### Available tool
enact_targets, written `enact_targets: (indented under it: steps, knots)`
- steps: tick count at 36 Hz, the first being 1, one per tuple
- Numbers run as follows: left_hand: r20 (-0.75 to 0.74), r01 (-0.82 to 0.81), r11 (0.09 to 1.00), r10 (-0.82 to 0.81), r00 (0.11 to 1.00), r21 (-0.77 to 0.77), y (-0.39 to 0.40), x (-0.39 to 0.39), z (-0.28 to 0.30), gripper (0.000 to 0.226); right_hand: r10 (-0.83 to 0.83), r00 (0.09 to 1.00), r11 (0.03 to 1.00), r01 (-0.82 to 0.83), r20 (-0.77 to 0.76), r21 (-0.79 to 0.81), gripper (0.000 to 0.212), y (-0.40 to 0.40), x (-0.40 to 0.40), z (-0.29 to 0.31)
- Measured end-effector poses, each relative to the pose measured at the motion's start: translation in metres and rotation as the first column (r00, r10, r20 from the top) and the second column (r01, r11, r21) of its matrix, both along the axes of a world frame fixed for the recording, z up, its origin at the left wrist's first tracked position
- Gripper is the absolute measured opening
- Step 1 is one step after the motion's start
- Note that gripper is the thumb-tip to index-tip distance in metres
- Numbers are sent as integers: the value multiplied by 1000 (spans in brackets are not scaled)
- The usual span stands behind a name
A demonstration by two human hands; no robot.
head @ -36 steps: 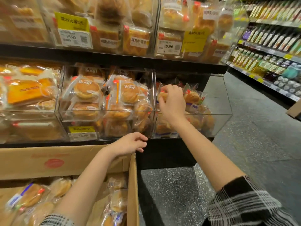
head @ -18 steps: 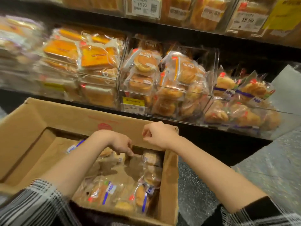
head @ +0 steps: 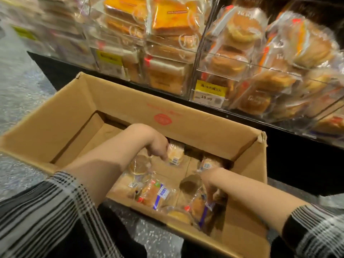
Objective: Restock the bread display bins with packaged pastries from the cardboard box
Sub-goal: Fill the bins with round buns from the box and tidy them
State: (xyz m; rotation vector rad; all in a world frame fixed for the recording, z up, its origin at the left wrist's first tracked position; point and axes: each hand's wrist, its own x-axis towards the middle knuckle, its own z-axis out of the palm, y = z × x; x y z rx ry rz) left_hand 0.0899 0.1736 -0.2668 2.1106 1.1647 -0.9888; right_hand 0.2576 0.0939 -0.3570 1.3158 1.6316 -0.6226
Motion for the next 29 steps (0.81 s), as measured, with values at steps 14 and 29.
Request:
enact_targets:
  steps: [14, 29]
  knots:
    - [56, 48, 998, -50, 997, 33, 7, -7, -8, 51, -73, 977, 991, 94, -200, 98, 53, 3, 6, -17]
    - [346, -19, 999, 5, 938, 36, 13, -3, -10, 138, -748, -289, 503, 340, -597, -794, 94, 33, 49, 37]
